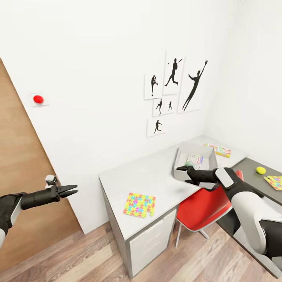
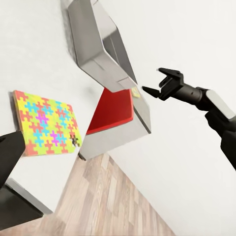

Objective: Put all the toys in the child's room - the three board games (two on the bed and one on the table), the two jigsaw puzzles on the table, and the tennis ball on the table - inside the toy box on the table in the child's room.

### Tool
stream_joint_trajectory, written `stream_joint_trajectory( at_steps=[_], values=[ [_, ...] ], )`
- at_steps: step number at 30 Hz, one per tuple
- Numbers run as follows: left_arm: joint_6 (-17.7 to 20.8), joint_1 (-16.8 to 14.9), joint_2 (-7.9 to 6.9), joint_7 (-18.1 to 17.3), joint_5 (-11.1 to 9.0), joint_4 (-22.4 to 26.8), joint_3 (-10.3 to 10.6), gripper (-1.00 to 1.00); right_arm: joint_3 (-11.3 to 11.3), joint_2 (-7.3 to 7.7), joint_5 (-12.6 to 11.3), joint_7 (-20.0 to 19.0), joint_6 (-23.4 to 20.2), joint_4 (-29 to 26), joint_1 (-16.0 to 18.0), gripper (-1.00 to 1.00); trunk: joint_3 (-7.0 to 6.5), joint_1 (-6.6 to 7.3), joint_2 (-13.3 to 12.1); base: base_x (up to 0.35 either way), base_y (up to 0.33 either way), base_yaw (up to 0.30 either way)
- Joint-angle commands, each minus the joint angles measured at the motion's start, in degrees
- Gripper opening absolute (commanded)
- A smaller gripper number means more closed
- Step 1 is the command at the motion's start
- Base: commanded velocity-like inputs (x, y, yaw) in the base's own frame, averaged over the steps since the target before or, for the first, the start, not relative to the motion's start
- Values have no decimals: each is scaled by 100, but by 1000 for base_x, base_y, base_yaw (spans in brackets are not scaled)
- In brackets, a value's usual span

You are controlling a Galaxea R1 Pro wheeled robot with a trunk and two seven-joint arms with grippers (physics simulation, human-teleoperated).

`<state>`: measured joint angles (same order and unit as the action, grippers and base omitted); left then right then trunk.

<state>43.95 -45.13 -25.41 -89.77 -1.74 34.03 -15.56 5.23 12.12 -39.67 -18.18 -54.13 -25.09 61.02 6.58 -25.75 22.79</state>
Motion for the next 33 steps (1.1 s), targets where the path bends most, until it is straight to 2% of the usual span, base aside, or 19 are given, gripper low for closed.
stream_joint_trajectory(
  at_steps=[1,7,9,11,14,15,17,18,20,21,24,28,33],
  values=[
    [61,-5,-2,-21,1,-1,0,100,38,-42,58,87,-21,-1,7,100,13,-4,13,-9,136,0],
    [64,-5,-2,-7,-1,-1,0,100,36,-325,57,683,5,-15,7,100,13,-4,13,-3,53,0],
    [67,-5,-4,0,-1,-1,0,100,11,-485,60,912,11,-19,7,100,13,-4,13,-1,13,0],
    [67,-5,-6,38,-1,-1,-1,100,-54,-715,58,1315,6,-33,8,100,13,-4,13,0,6,0],
    [69,-5,-4,160,-1,-1,-1,100,-141,-970,58,1812,7,-111,8,100,13,-4,13,0,3,0],
    [73,-5,-3,267,-1,-1,0,100,-171,-1098,57,2087,8,-160,8,100,13,-4,13,0,1,0],
    [78,-5,-1,401,-3,-1,0,100,-190,-1224,57,2366,8,-216,7,100,13,-4,13,0,0,0],
    [81,-5,-4,549,-6,-1,-3,100,-202,-1350,57,2640,8,-270,10,100,13,-4,13,0,0,0],
    [89,-5,-4,699,-10,-1,-8,100,-210,-1469,56,2903,8,-307,12,100,13,-4,13,0,0,0],
    [98,-5,-4,842,-13,-1,-15,100,-215,-1575,56,3146,8,-331,13,100,13,-4,13,0,0,0],
    [112,-5,-2,1097,-16,-2,-16,100,-221,-1733,51,3534,3,-360,15,100,13,-4,13,0,0,0],
    [119,-5,3,1326,-18,-2,-22,100,-223,-1888,53,3802,2,-371,15,100,13,-4,13,0,0,0],
    [122,-5,7,1479,-19,-2,-22,100,-230,-1990,55,3921,6,-380,15,100,13,-4,13,0,0,0]
  ],
)
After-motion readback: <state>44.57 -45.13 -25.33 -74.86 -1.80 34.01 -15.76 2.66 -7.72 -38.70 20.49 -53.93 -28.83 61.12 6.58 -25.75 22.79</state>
